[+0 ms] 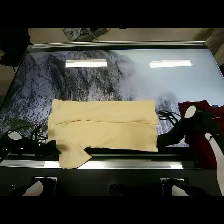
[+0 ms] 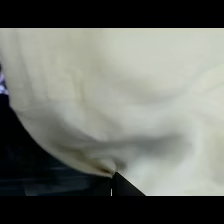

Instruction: Fold the shirts.

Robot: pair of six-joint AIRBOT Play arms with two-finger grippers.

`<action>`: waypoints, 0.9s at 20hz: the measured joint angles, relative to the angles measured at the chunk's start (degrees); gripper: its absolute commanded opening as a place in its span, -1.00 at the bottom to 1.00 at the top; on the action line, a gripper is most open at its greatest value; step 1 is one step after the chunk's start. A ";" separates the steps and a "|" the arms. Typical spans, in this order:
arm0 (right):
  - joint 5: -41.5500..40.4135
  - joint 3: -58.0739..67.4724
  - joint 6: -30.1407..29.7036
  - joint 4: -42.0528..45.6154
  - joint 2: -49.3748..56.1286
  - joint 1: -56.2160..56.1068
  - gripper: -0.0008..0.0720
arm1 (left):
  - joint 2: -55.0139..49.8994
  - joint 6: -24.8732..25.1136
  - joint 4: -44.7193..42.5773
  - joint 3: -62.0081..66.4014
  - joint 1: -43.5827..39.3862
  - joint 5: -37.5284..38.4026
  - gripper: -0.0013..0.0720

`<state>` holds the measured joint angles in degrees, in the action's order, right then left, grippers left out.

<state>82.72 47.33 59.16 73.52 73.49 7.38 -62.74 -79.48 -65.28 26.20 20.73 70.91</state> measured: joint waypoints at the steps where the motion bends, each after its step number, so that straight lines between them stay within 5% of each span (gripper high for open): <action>1: -1.42 -1.75 0.07 -1.14 0.00 0.00 0.59 | 0.00 0.28 -0.04 -0.02 -0.04 -0.02 -0.88; 4: -5.05 -6.23 1.27 -3.76 0.11 0.00 0.47 | 0.02 1.36 -0.26 -0.02 -0.11 -0.02 -0.88; 7: -8.22 -9.42 2.56 -7.04 -0.02 0.00 -0.27 | 0.04 2.32 -0.35 -0.04 -0.13 -0.02 -0.88; 8: -9.49 -10.03 3.06 -7.78 0.04 0.00 -0.80 | 0.04 2.51 -0.37 -0.04 -0.13 -0.04 -0.88; 18: -13.20 -6.47 1.25 -3.10 -2.47 -0.07 -0.88 | 1.99 4.61 -3.65 4.74 -0.07 -4.44 -0.89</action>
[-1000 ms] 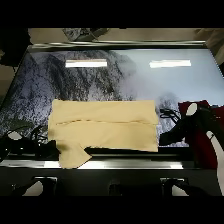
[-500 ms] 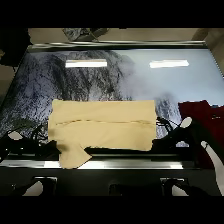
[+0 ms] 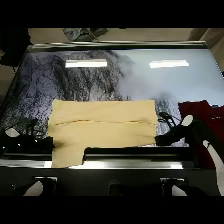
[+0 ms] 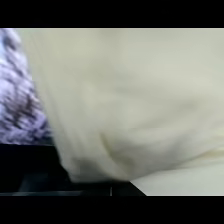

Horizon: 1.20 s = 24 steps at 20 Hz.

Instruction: Fold the shirts.

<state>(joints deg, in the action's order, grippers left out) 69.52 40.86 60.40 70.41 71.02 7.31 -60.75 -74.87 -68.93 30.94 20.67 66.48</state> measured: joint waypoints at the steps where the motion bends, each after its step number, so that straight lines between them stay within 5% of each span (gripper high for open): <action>1: 1.99 2.34 -0.44 -0.15 -0.72 0.04 -0.88 | 1.01 -0.09 0.81 2.16 -0.02 1.64 -0.89; 6: 4.68 16.79 -1.14 1.40 2.73 -1.97 -0.87 | -0.59 -1.86 3.34 16.55 -2.67 1.95 -0.89; 13: 5.07 41.77 3.61 7.06 23.71 -5.29 -0.87 | -23.04 -3.85 4.07 41.70 -7.21 3.41 -0.89; 18: 5.97 48.57 5.68 6.12 32.76 -5.66 -0.86 | -35.56 -4.85 4.22 50.82 -8.04 5.62 -0.84; 19: 6.01 49.05 5.95 5.68 33.79 -5.77 -0.74 | -36.81 -4.87 4.24 51.47 -8.15 5.73 -0.49; 20: 6.29 49.42 6.14 5.16 34.45 -5.77 -0.34 | -37.81 -4.87 4.31 52.02 -8.20 5.86 0.25; 21: 6.69 49.94 6.25 4.59 34.75 -5.64 0.16 | -38.51 -5.07 4.33 52.54 -8.15 6.01 0.57; 22: 7.26 50.40 6.19 3.96 34.84 -5.29 0.62 | -38.84 -5.09 4.35 53.13 -7.96 6.49 0.55; 24: 9.79 51.21 3.58 1.38 34.14 -3.48 0.85 | -38.97 -5.07 4.37 54.69 -7.30 7.19 0.55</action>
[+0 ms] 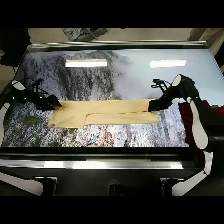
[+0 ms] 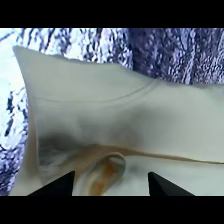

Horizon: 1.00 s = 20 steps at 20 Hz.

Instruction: Fold the shirts.

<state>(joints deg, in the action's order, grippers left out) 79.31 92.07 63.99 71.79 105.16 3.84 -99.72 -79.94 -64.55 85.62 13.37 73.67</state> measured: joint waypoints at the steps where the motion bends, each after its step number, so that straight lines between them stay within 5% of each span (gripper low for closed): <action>1: 1.18 0.26 -1.36 -1.90 -0.52 1.51 0.86 | 0.35 0.00 0.02 0.74 0.39 0.57 0.55; 12: 2.19 -2.12 1.03 -17.70 4.31 10.14 0.82 | 10.64 -0.02 0.22 2.71 -2.10 2.89 0.50; 14: 1.55 -2.32 2.12 -19.74 5.44 8.72 0.32 | 11.63 -0.02 0.17 2.73 -3.63 2.86 0.50; 16: -0.28 -2.49 3.17 -20.00 6.23 7.13 -0.74 | 12.13 -0.02 0.20 2.71 -5.49 2.86 0.50; 17: -0.74 -2.56 3.78 -20.02 6.36 6.45 -0.86 | 12.24 -0.02 0.17 2.69 -6.49 2.89 0.29; 19: -0.74 -2.56 3.48 -21.70 5.42 5.70 -0.86 | 12.28 -0.02 0.15 2.58 -8.68 2.71 -0.67; 20: -0.35 -2.56 2.80 -22.49 4.11 5.44 -0.86 | 12.11 0.00 0.17 2.25 -9.97 2.27 -0.87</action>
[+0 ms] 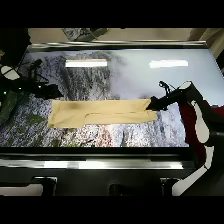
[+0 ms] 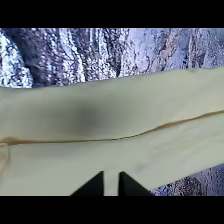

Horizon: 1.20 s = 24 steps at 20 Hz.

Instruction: Fold the shirts.

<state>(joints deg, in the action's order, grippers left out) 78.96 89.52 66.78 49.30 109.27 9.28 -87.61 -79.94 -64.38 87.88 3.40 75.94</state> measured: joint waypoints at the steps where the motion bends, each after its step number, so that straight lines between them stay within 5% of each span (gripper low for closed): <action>1: 0.35 0.00 -0.61 -0.50 -1.64 -0.15 -0.86 | -0.26 0.00 0.13 -0.70 -1.55 -0.50 -0.88; 13: 8.28 0.00 1.53 -1.75 -30.67 -0.55 -0.86 | -7.91 0.00 25.92 -13.31 -24.22 -22.67 -0.88; 24: 9.20 0.52 6.91 -0.24 -40.09 -0.79 -0.86 | -22.95 -1.64 41.40 0.02 -34.77 -25.14 -0.89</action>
<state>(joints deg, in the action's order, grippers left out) 88.16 90.04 73.69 49.06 69.19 8.49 -110.56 -81.58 -22.98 87.90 -31.38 50.81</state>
